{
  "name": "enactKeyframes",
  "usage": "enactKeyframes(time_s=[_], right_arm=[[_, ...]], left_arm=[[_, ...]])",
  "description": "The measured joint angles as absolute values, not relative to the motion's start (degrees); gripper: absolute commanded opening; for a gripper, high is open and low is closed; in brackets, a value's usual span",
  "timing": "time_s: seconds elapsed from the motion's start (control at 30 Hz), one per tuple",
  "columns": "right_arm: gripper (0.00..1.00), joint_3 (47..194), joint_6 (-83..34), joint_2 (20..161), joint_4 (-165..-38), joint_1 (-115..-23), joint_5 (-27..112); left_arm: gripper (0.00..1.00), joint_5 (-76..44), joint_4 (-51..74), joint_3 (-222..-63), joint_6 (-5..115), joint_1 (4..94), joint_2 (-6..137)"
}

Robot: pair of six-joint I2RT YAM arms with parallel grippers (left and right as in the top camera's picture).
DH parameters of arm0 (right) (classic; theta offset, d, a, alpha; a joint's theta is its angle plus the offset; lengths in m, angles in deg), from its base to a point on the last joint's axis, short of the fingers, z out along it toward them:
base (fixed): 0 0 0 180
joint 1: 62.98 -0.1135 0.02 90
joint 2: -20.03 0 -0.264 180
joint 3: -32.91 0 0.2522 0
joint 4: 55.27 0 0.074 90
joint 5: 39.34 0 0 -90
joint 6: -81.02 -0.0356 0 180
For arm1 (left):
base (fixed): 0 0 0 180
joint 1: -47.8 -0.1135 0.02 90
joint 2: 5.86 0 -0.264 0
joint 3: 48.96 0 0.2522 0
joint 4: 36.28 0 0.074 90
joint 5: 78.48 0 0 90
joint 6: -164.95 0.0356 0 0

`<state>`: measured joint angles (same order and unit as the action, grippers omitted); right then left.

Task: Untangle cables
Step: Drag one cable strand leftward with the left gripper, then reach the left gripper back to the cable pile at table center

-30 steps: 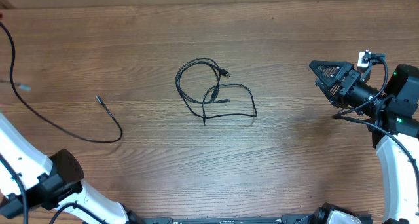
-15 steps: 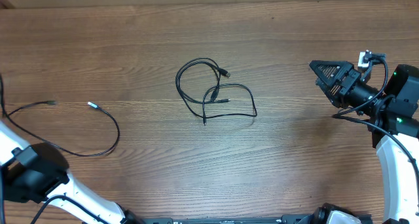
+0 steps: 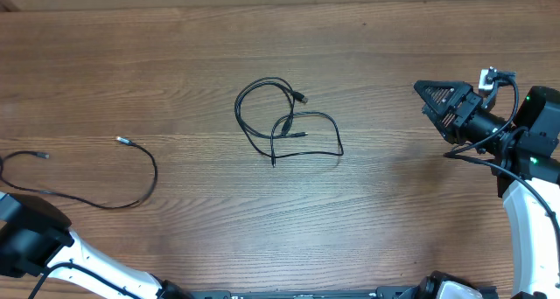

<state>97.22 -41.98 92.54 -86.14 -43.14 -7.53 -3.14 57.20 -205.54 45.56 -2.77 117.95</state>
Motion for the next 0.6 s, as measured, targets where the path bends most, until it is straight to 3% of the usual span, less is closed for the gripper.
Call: enactKeyframes(time_s=[0.23, 0.6], right_arm=[[1.00, 97.2, -42.0, 92.5, -86.2, -43.1, -7.5], [1.00, 97.2, -42.0, 92.5, -86.2, -43.1, -7.5]], left_arm=[[1.00, -16.6, 57.2, -205.5, 51.6, -1.3, 118.0], [1.00, -20.9, 61.3, -205.5, 57.1, 5.5, 118.0]])
